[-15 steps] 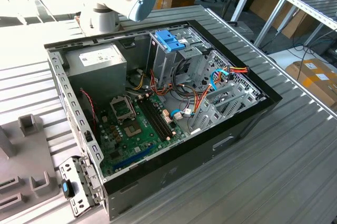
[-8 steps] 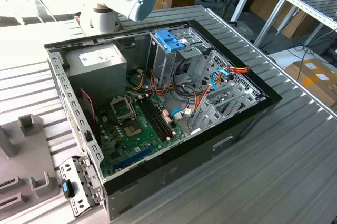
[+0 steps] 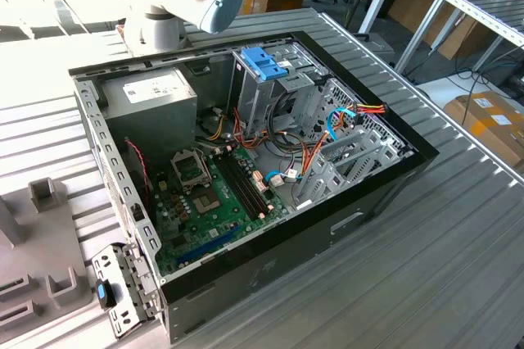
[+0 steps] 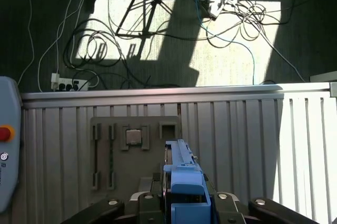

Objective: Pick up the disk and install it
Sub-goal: 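Pick up the disk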

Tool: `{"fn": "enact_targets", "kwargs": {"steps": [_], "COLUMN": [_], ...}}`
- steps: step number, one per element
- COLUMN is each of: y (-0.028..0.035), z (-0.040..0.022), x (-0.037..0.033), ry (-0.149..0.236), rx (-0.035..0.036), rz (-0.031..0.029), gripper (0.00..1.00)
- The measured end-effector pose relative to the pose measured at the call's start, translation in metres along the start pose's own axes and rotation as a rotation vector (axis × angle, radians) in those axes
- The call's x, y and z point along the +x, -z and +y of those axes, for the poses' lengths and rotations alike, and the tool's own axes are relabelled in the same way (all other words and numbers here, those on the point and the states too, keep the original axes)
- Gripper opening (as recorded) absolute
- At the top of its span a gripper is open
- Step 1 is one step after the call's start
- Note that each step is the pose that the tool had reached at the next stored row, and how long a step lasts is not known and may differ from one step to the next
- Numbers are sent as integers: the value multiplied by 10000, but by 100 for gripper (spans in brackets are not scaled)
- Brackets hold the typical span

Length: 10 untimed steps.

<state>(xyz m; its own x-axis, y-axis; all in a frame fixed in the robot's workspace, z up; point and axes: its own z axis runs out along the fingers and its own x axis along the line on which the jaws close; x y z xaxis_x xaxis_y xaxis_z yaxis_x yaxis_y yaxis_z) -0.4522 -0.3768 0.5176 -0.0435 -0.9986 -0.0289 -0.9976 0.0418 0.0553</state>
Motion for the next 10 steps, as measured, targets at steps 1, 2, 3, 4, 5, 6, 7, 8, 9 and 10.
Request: {"fn": "enact_targets", "kwargs": {"steps": [1, 2, 3, 4, 5, 6, 7, 8, 9, 10], "y": [6, 12, 12, 14, 15, 16, 17, 18, 18, 18], "z": [0, 1, 0, 1, 1, 1, 1, 1, 1, 1], "x": [0, 0, 0, 0, 0, -1, -1, -1, 0, -1], "ry": [0, 0, 0, 0, 0, 0, 0, 0, 0, 0], "rx": [0, -1, 2, 0, 0, -1, 0, -1, 0, 0], "rz": [0, 0, -1, 0, 0, 0, 0, 0, 0, 0], "gripper": [37, 37, 37, 37, 37, 37, 37, 37, 37, 37]}}
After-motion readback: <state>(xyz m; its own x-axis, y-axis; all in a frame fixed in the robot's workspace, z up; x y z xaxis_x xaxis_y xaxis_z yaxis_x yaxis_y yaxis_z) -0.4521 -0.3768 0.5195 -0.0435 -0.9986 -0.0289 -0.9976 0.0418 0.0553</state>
